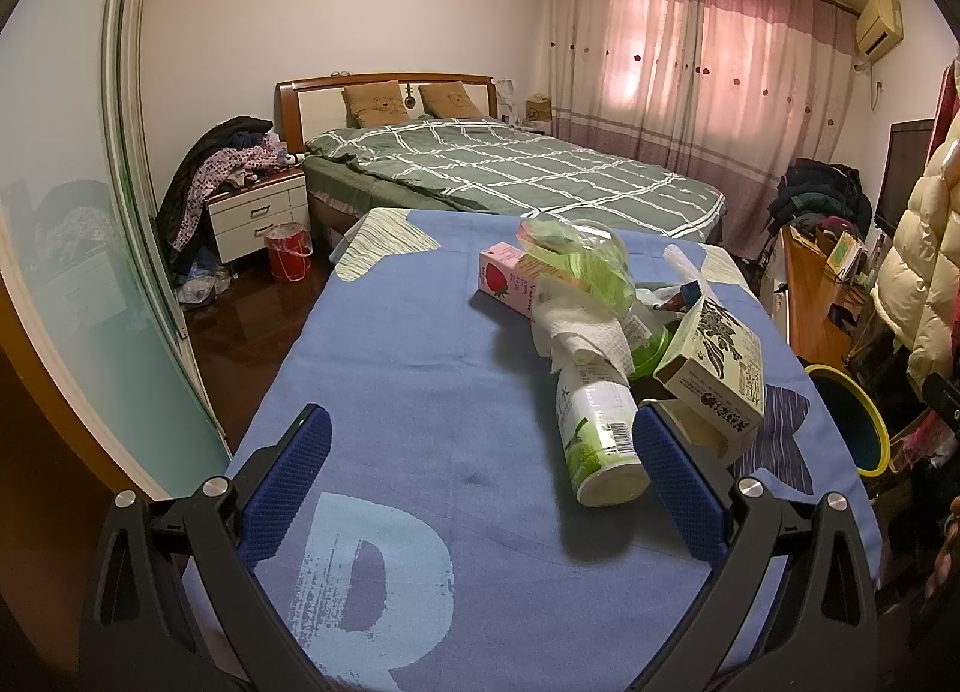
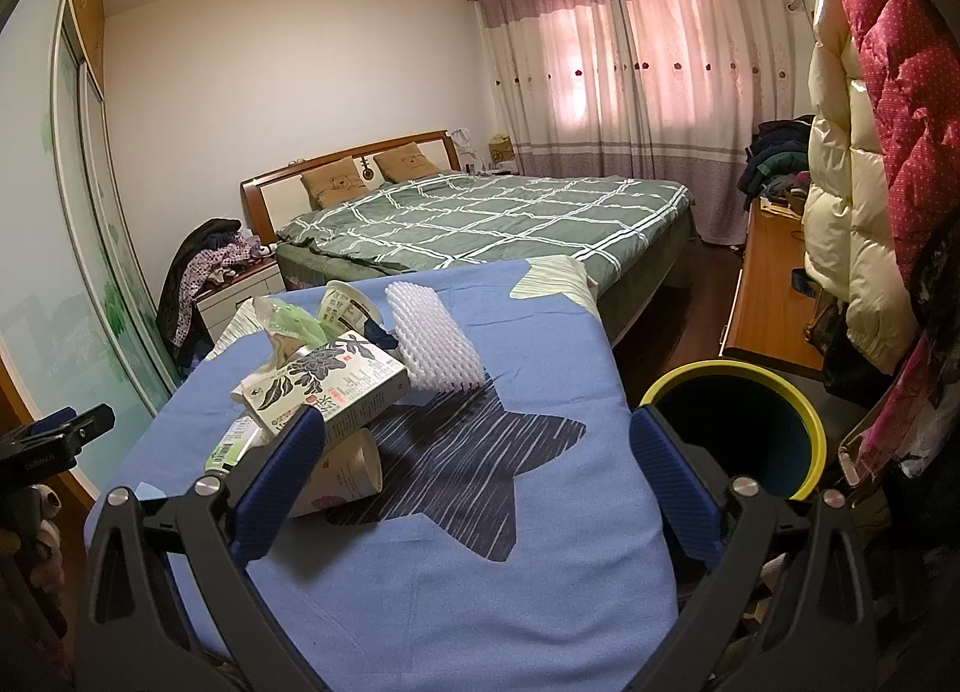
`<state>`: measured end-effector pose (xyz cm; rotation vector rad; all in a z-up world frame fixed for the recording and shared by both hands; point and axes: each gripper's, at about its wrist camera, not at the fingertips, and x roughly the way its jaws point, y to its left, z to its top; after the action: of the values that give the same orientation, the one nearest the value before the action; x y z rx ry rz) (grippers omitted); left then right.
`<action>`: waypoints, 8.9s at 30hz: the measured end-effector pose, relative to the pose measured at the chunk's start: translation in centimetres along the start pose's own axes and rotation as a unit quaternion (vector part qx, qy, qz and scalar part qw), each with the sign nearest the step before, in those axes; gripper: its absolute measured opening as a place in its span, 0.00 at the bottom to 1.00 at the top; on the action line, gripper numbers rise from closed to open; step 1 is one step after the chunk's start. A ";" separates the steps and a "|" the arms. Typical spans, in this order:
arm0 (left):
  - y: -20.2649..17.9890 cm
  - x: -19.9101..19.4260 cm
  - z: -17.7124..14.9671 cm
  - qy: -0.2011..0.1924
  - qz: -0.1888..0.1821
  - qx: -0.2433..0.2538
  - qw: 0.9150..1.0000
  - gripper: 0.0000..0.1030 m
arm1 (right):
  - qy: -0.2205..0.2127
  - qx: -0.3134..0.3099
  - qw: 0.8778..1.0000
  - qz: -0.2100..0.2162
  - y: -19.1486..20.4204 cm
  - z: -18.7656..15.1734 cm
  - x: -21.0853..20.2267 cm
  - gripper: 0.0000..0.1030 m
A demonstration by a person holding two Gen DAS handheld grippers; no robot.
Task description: Collect trash
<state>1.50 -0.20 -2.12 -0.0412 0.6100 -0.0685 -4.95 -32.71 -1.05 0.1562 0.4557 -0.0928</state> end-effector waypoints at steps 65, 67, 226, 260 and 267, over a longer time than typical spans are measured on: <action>-1.6 11.7 3.4 0.046 -0.012 0.009 0.999 0.96 | 0.166 -0.100 0.980 0.036 5.6 8.1 28.5 0.06; -1.8 11.5 3.4 0.045 -0.015 0.011 0.999 0.96 | 0.159 -0.091 0.982 0.043 5.0 8.3 27.5 0.04; -12.0 9.3 7.5 0.013 -0.107 0.069 0.992 0.95 | 0.096 0.044 0.993 -0.047 -10.0 -1.0 9.5 0.78; 3.4 9.1 6.2 0.001 -0.010 -0.031 0.999 0.95 | 0.182 -0.192 0.952 0.154 18.7 6.3 26.0 0.22; 2.8 9.8 5.9 0.007 -0.015 -0.030 0.999 0.95 | 0.137 -0.170 0.963 0.159 17.1 7.7 24.2 0.07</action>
<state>13.06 1.98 -3.07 -0.1083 0.6258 -0.0799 22.10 -18.52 -2.82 -0.0999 0.7089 0.3254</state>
